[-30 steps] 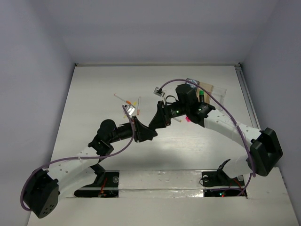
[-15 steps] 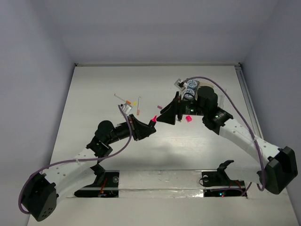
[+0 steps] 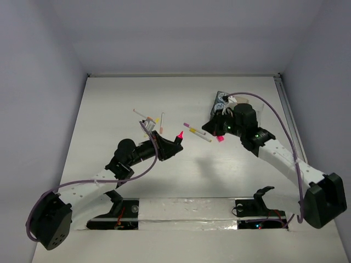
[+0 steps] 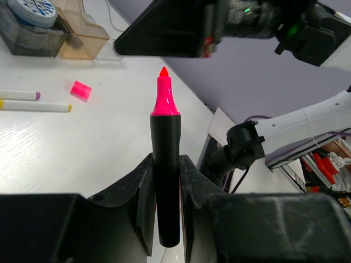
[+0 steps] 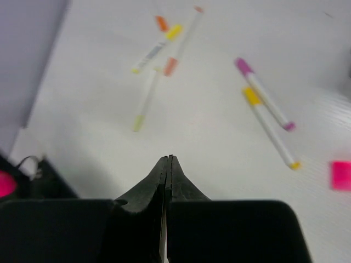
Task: Sort the stationery into containers
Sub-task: Close the pen cap on the pen.
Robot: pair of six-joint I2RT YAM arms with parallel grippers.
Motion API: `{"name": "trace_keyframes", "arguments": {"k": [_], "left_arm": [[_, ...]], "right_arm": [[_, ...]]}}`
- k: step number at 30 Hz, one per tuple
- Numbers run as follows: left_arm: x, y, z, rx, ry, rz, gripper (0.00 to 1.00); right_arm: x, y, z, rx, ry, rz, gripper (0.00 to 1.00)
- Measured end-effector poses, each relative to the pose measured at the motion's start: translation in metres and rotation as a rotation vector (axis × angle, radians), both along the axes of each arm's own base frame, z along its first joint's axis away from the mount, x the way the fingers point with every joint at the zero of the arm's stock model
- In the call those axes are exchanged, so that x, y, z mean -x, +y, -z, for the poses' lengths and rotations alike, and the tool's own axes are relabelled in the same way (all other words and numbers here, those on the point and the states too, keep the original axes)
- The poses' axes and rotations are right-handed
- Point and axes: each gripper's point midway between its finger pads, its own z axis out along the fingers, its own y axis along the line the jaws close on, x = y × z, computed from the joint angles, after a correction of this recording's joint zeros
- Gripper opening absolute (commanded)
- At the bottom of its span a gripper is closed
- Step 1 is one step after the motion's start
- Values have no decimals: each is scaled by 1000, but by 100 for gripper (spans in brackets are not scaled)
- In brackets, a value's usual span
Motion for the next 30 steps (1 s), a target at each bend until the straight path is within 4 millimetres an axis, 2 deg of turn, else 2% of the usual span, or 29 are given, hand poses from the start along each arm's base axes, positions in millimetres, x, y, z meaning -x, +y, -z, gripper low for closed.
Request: {"name": "trace_keyframes", "arguments": {"k": [1, 3, 4, 5, 6, 9, 13, 18, 25, 30], "left_arm": [[-2, 0, 1, -1, -5, -4, 0], [-5, -2, 4, -5, -13, -7, 0], [-7, -3, 6, -11, -13, -8, 0], [-8, -4, 10, -18, -12, -9, 0], [-10, -5, 12, -25, -14, -10, 0], [-14, -7, 21, -46, -19, -13, 0], [-15, -8, 25, -53, -33, -8, 0], [-13, -8, 23, -49, -57, 1, 0], [-11, -8, 25, -50, -61, 7, 0], [-10, -8, 25, -50, -62, 11, 0]], "right_arm": [[-7, -6, 16, 42, 38, 43, 0], [-19, -22, 53, 142, 117, 136, 14], [-22, -29, 67, 185, 149, 168, 23], [-25, -38, 85, 241, 185, 211, 41], [-28, -48, 98, 289, 215, 251, 49], [-34, -70, 123, 404, 268, 322, 61], [-47, -93, 135, 510, 304, 376, 63], [-65, -105, 147, 585, 334, 372, 64], [-77, -112, 166, 674, 389, 313, 58], [-82, -110, 175, 707, 415, 251, 57]]}}
